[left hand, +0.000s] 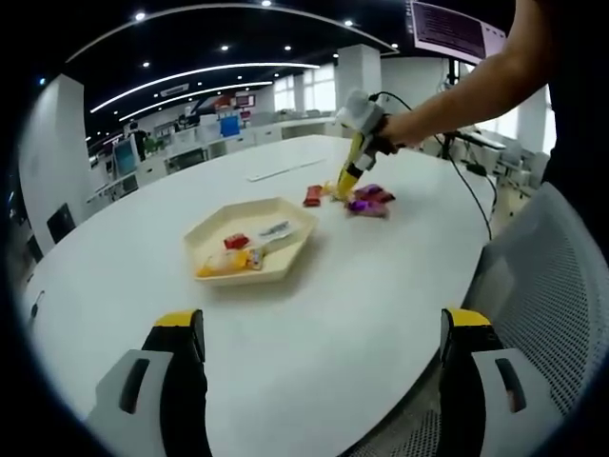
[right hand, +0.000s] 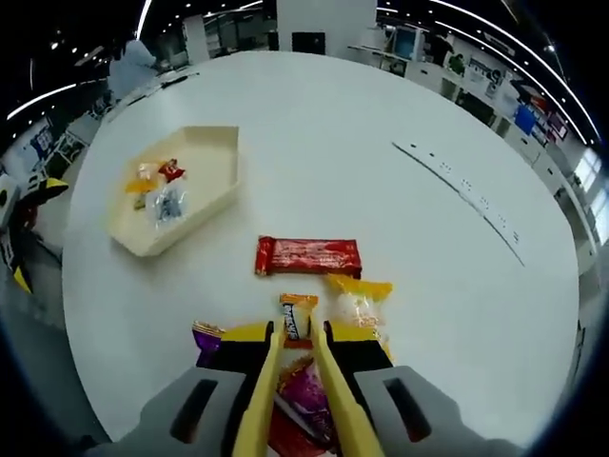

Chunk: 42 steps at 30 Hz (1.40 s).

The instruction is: Place the target food into the container with the food tongs after gripping and lifting it, then release it inside without dropping or visibly crushing the food.

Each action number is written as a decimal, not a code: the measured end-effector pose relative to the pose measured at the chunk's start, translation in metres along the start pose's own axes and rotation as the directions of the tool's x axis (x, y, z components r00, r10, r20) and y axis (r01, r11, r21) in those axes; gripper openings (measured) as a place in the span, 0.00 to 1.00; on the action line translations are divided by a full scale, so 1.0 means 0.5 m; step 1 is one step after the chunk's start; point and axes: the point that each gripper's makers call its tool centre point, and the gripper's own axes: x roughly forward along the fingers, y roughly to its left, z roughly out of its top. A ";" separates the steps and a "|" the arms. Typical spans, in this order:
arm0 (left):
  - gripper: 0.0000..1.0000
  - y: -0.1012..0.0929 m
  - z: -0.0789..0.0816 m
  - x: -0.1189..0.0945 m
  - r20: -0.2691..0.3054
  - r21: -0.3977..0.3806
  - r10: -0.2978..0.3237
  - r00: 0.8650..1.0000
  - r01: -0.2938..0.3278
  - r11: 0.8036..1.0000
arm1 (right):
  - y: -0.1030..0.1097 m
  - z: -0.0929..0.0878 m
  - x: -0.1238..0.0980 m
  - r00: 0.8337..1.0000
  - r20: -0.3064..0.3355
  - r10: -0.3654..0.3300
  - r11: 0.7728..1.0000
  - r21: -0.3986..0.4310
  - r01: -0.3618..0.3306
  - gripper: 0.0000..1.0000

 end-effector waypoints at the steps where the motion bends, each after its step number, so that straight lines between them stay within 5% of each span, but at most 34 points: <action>1: 0.99 0.001 0.004 -0.001 0.010 -0.001 0.001 1.000 -0.001 1.000 | -0.001 0.001 0.000 1.000 0.001 -0.001 1.000 -0.004 0.001 0.20; 42: 0.99 0.005 0.009 -0.004 0.031 -0.007 0.006 1.000 -0.006 1.000 | 0.011 0.113 -0.062 0.998 0.050 0.026 0.998 -0.065 -0.022 0.21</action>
